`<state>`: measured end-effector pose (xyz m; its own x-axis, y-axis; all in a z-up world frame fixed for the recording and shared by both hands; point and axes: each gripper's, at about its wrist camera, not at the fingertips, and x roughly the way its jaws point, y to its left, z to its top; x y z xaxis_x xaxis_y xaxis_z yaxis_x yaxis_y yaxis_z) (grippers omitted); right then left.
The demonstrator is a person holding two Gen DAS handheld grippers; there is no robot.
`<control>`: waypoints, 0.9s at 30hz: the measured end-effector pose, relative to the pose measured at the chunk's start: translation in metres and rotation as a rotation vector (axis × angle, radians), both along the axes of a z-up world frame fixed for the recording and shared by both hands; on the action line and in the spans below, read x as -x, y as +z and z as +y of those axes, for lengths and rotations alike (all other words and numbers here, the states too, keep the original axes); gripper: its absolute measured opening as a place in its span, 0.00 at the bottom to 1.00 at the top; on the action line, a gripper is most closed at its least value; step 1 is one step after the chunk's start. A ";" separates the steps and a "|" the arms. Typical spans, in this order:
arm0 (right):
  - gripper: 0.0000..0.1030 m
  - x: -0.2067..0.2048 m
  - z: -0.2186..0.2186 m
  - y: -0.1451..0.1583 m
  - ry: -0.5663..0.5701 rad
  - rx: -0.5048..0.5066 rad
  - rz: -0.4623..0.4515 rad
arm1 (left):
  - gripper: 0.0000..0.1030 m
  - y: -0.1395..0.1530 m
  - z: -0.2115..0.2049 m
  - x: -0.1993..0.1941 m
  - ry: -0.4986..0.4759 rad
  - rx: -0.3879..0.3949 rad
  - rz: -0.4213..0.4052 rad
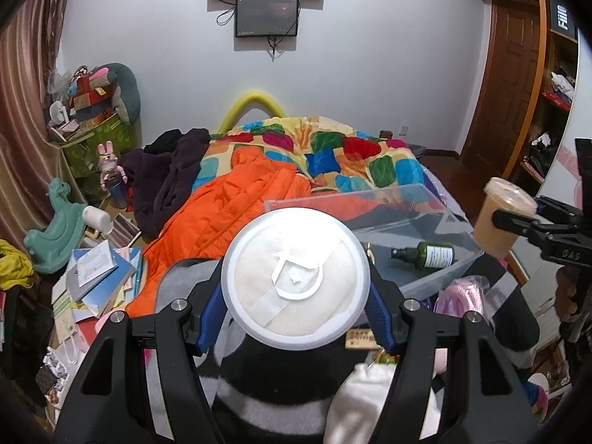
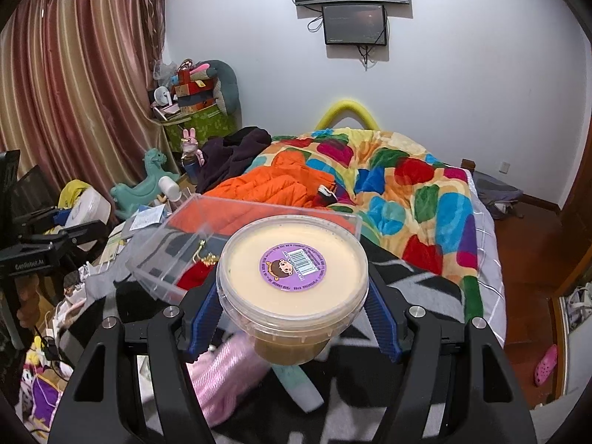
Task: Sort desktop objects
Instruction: 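Carry white lid into clear box with left tool while right tool places cream tub inside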
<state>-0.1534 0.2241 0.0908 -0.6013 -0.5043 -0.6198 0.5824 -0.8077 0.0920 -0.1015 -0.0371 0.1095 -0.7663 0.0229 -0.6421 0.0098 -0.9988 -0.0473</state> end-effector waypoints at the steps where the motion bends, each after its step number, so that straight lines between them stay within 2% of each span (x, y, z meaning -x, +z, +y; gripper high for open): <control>1: 0.64 0.002 -0.003 0.000 0.002 0.000 -0.001 | 0.63 -0.001 0.001 0.004 -0.006 -0.010 0.002; 12: 0.64 0.026 -0.041 -0.019 0.046 -0.028 -0.039 | 0.63 -0.017 0.014 0.047 -0.035 -0.053 -0.015; 17: 0.64 0.031 -0.055 -0.029 0.075 -0.044 -0.054 | 0.63 -0.038 0.016 0.066 -0.049 -0.076 -0.059; 22: 0.64 0.027 -0.068 -0.043 0.078 -0.064 -0.032 | 0.63 -0.055 0.015 0.080 -0.040 -0.067 -0.104; 27: 0.64 0.032 -0.079 -0.055 0.101 -0.068 -0.053 | 0.63 -0.058 0.022 0.079 -0.053 -0.032 -0.088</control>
